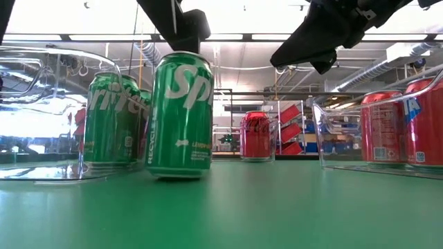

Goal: Sort soda cans
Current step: Put the green soda can into the middle left transparent bin

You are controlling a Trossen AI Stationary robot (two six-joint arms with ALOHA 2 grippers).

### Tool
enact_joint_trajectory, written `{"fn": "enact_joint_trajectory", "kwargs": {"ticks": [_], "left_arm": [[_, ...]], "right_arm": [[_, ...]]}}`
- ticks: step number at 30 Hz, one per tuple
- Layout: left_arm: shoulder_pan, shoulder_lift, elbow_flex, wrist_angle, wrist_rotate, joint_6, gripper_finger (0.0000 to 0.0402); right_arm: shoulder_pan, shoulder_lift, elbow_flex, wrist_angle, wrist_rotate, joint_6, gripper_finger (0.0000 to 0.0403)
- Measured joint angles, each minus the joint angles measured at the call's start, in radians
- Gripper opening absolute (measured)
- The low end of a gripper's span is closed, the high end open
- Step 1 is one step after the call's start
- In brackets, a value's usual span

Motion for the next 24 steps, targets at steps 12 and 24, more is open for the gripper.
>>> {"fn": "enact_joint_trajectory", "kwargs": {"ticks": [12,24], "left_arm": [[-0.023,0.003,0.032,-0.024,0.031,-0.019,0.0399],[-0.016,0.007,0.051,-0.040,0.015,-0.011,0.0399]], "right_arm": [[0.000,0.000,0.000,0.001,0.000,0.000,0.0001],[0.000,0.000,0.000,0.003,-0.015,0.000,0.0001]]}}
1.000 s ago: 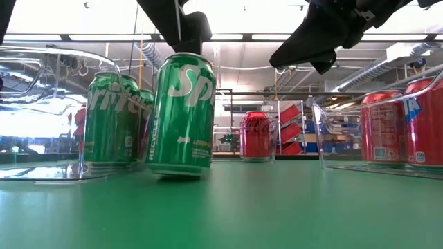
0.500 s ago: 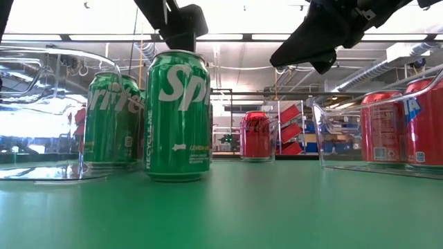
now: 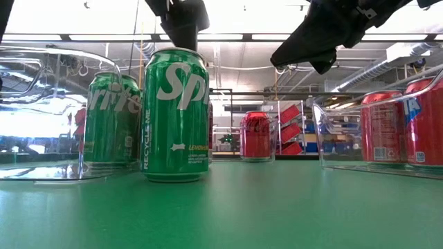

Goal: Sort soda cans
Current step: Put the green soda can into the middle left transparent bin

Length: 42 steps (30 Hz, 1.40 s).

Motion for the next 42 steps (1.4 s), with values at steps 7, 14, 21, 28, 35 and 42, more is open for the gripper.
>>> {"fn": "enact_joint_trajectory", "kwargs": {"ticks": [7,14,21,28,35,42], "left_arm": [[0.027,0.000,-0.043,0.005,-0.003,0.012,0.0399],[0.031,0.000,-0.085,0.040,0.023,0.012,0.0399],[0.032,0.007,-0.086,0.124,0.026,0.007,0.0399],[0.033,0.051,-0.086,0.107,0.043,-0.007,0.0399],[0.033,0.089,-0.086,0.064,0.029,-0.010,0.0391],[0.033,0.100,-0.071,0.050,0.017,-0.015,0.0299]], "right_arm": [[0.001,0.000,0.000,0.002,-0.005,0.000,0.0001],[0.001,0.000,0.000,0.002,-0.006,0.000,0.0001],[0.001,0.000,0.000,0.002,-0.006,0.000,0.0001],[0.002,0.000,0.000,-0.002,-0.007,0.000,0.0001],[0.002,0.000,0.000,-0.004,-0.008,0.000,0.0001],[0.002,0.000,0.000,-0.009,-0.008,0.000,0.0001]]}}
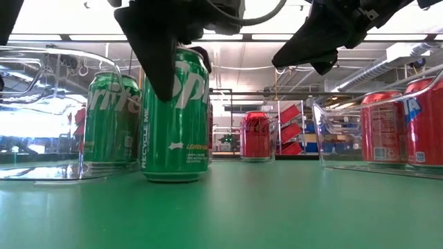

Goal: Sort soda cans
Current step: Put the green soda can into the middle left transparent bin

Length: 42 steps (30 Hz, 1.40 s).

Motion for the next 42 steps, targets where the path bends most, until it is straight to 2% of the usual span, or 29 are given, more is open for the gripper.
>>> {"fn": "enact_joint_trajectory", "kwargs": {"ticks": [5,11,19,24,30,37,42], "left_arm": [[0.000,-0.007,0.070,-0.063,0.009,0.000,0.0297],[0.000,-0.033,0.220,-0.241,0.004,-0.017,0.0297],[0.002,-0.071,0.458,-0.578,-0.142,-0.129,0.0297],[0.010,-0.162,0.468,-0.577,-0.174,-0.211,0.0297],[0.038,-0.346,0.336,-0.574,-0.258,-0.308,0.0297],[0.082,-0.631,-0.018,-0.579,-0.274,-0.457,0.0297],[0.114,-0.773,-0.251,-0.507,-0.274,-0.462,0.0297]], "right_arm": [[0.000,0.000,0.000,-0.001,0.000,0.000,0.0001],[0.001,0.000,0.000,-0.007,0.000,0.003,0.0001],[0.001,0.000,0.000,-0.012,0.000,0.003,0.0000],[0.001,0.000,0.000,-0.013,0.000,0.003,0.0000],[0.002,0.000,0.000,-0.014,0.000,0.004,0.0000],[0.006,0.000,0.000,-0.014,0.000,0.010,0.0001],[0.006,0.000,0.000,-0.012,0.000,0.010,0.0000]]}}
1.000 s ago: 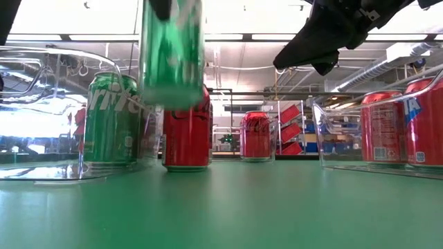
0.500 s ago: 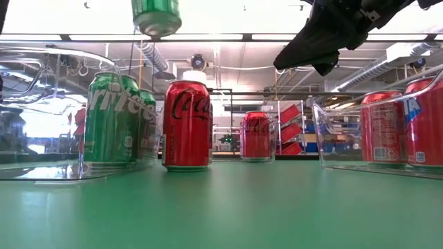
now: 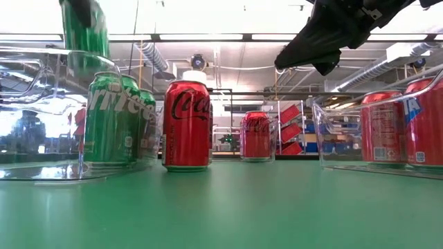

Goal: Sort soda cans
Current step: Put the green soda can into the middle left transparent bin

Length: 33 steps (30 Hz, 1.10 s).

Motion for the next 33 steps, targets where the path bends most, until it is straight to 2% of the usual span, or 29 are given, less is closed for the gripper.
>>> {"fn": "enact_joint_trajectory", "kwargs": {"ticks": [4,10,21,33], "left_arm": [[0.045,-0.040,-0.142,0.099,0.042,0.066,0.0297],[0.084,-0.031,-0.275,0.188,0.053,0.155,0.0297],[0.168,-0.032,-0.446,0.406,0.112,0.234,0.0297],[0.202,-0.035,-0.594,0.549,0.171,0.239,0.0297]], "right_arm": [[0.000,0.000,0.000,0.015,0.000,0.000,0.0000],[0.000,0.000,0.000,0.017,0.000,-0.003,0.0000],[0.000,0.000,0.000,0.016,0.000,-0.003,0.0000],[0.000,0.000,0.000,0.017,0.000,-0.003,0.0000]]}}
